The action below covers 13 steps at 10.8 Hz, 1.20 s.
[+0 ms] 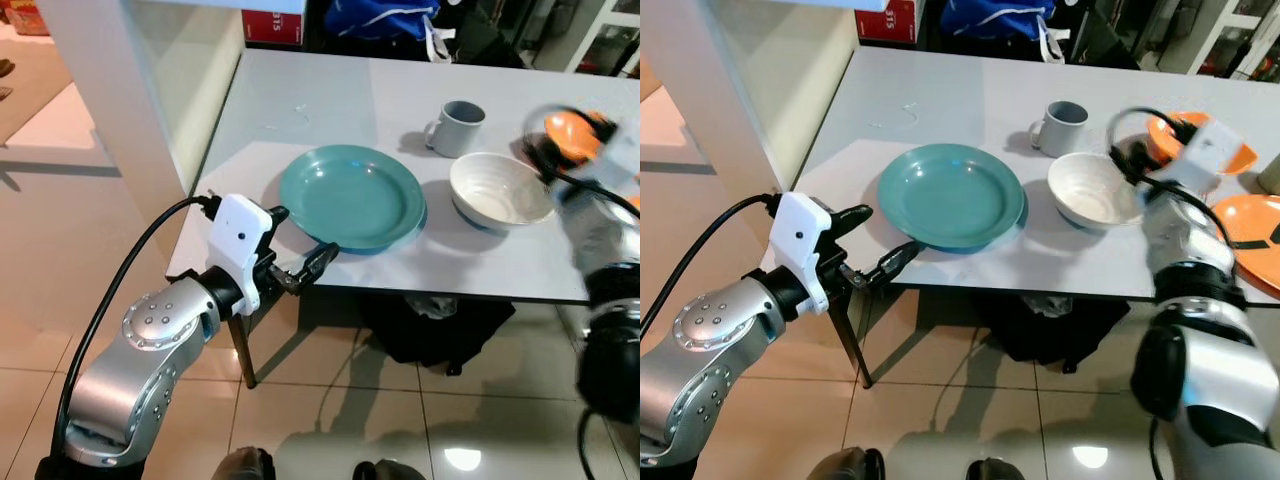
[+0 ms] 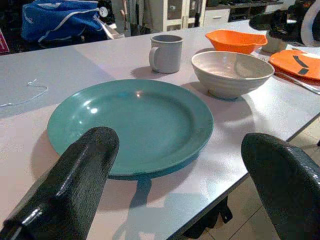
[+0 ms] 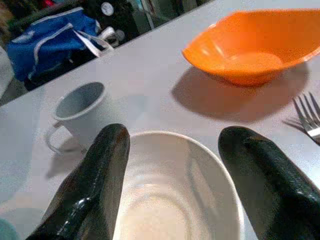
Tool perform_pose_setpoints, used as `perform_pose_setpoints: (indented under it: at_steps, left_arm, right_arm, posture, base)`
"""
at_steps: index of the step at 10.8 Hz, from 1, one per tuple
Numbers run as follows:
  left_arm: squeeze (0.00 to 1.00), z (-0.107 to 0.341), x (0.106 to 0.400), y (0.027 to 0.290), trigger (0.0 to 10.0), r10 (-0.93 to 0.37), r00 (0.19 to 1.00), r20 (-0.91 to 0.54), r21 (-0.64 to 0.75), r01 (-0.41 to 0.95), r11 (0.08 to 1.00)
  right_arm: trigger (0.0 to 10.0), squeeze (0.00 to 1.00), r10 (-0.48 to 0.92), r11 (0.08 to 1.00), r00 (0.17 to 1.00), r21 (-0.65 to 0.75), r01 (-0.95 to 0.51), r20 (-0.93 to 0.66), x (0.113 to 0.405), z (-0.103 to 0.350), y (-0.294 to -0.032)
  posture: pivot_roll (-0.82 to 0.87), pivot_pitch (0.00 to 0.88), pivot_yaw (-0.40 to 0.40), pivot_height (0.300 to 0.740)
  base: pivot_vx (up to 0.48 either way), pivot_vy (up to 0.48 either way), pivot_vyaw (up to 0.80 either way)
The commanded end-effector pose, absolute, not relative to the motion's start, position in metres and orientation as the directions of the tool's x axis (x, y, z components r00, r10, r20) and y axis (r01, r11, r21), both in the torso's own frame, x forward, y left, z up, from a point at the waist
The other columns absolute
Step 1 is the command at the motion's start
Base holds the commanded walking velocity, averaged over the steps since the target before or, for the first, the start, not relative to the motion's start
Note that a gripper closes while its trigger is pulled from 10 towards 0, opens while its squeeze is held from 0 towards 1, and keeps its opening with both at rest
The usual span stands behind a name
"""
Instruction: Setting the table
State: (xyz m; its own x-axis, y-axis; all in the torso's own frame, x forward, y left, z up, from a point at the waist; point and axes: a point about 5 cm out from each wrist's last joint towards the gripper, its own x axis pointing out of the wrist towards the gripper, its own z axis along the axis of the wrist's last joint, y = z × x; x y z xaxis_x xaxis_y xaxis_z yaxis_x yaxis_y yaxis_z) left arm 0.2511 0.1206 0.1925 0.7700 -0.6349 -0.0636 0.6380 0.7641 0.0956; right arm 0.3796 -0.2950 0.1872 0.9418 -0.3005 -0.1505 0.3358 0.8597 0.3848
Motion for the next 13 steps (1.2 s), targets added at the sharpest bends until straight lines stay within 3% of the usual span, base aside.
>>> perform_pose_setpoints:
  at_steps: [1,2,3,5,9,10,13]
  left_arm:
    - [0.0,0.197,0.25,0.117,10.0,-0.648,0.76,-0.046,0.117,0.649,0.752]
    - [0.0,0.197,0.25,0.117,10.0,-0.649,0.759,-0.047,0.119,0.65,0.751]
    - [0.0,0.199,0.248,0.114,10.0,-0.676,0.736,-0.045,0.113,0.676,0.728]
    - [0.0,0.199,0.241,0.106,10.0,-0.736,0.675,-0.05,0.087,0.737,0.67]
    - [0.0,0.198,0.243,0.109,10.0,-0.719,0.692,-0.062,0.1,0.721,0.685]
    - [0.0,0.198,0.242,0.109,10.0,-0.719,0.692,-0.062,0.099,0.721,0.686]
    - [0.0,0.197,0.244,0.11,10.0,-0.713,0.698,-0.072,0.112,0.716,0.689]
  right_arm:
    - [10.0,1.0,-0.322,0.826,0.925,0.417,0.379,-0.202,0.376,0.184,-0.306]
    - [10.0,1.0,-0.302,0.808,0.918,0.441,0.39,-0.259,0.372,0.177,-0.31]
    - [10.0,0.0,-0.273,0.781,0.909,0.479,0.4,-0.314,0.367,0.17,-0.315]
    - [10.0,0.0,-0.216,0.723,0.905,0.563,0.401,-0.366,0.363,0.158,-0.313]
    - [10.0,0.0,-0.115,0.65,0.908,0.66,0.376,-0.403,0.363,0.135,-0.29]
    - [0.4,0.0,-0.099,0.639,0.904,0.669,0.379,-0.417,0.364,0.132,-0.285]
    - [0.0,0.0,-0.08,0.61,0.902,0.695,0.381,-0.424,0.364,0.129,-0.281]
  posture:
    - [0.02,0.086,-0.028,0.74]
    - [0.02,0.087,-0.028,0.74]
    - [0.02,0.088,-0.027,0.74]
    - [0.01,0.087,-0.023,0.74]
    - [0.03,0.086,-0.03,0.74]
    - [0.03,0.086,-0.03,0.74]
    - [0.03,0.088,-0.03,0.74]
  base:
    - [0.0,0.0,0.0]
    - [0.0,0.0,0.0]
    - [0.0,0.0,0.0]
    - [0.0,0.0,0.0]
    - [0.0,0.0,0.0]
    - [0.0,0.0,0.0]
    - [0.0,0.0,0.0]
